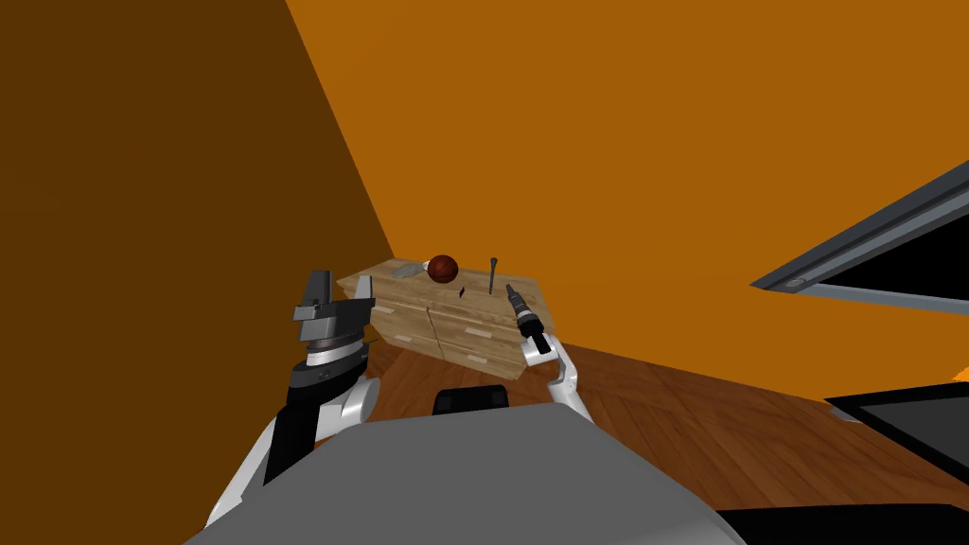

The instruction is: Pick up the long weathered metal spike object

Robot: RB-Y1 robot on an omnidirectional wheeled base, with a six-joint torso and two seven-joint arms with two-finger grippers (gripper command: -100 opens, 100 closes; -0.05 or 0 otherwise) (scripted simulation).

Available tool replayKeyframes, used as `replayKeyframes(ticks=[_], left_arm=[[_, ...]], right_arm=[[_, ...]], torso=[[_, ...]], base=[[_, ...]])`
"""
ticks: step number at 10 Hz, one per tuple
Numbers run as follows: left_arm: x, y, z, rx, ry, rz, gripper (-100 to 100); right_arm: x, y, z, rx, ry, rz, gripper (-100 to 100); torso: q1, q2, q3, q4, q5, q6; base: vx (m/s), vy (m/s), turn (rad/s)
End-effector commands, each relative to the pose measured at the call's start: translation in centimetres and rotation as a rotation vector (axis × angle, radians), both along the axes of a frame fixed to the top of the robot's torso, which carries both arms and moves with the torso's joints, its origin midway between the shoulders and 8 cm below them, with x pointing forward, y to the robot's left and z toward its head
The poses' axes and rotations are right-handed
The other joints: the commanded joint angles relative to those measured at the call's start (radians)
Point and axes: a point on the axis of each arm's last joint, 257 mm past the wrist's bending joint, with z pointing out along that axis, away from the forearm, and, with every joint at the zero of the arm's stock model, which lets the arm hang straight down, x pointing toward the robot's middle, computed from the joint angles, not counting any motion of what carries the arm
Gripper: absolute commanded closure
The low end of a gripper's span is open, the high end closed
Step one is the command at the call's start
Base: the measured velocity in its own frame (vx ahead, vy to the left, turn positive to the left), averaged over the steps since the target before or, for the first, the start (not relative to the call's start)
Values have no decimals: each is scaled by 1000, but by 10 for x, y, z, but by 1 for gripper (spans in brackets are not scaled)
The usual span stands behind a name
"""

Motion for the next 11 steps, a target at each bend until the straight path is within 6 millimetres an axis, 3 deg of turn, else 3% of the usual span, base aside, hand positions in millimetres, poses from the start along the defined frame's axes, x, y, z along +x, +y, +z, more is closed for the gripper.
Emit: replayKeyframes(ticks=[1, 6, 8, 11], left_arm=[[0, 0, 0, 0, 0, 0, 0], [0, 0, 0, 0, 0, 0, 0], [0, 0, 0, 0, 0, 0, 0], [0, 0, 0, 0, 0, 0, 0]], right_arm=[[9, 3, -16, -47, 48, -4, -100], [23, 3, -42, -134, 130, -17, -100], [36, -1, -62, -224, 188, -30, -100], [41, -10, -74, -271, 232, -52, -100]], torso=[[0, 0, 0, 0, 0, 0], [1, -2, -1, 0, 0, 0], [3, -2, -1, 0, 0, 0], [4, -3, -2, -1, 1, 0]], base=[[28, 94, -55], [28, 94, -49], [58, 152, -111], [45, 143, -69]])
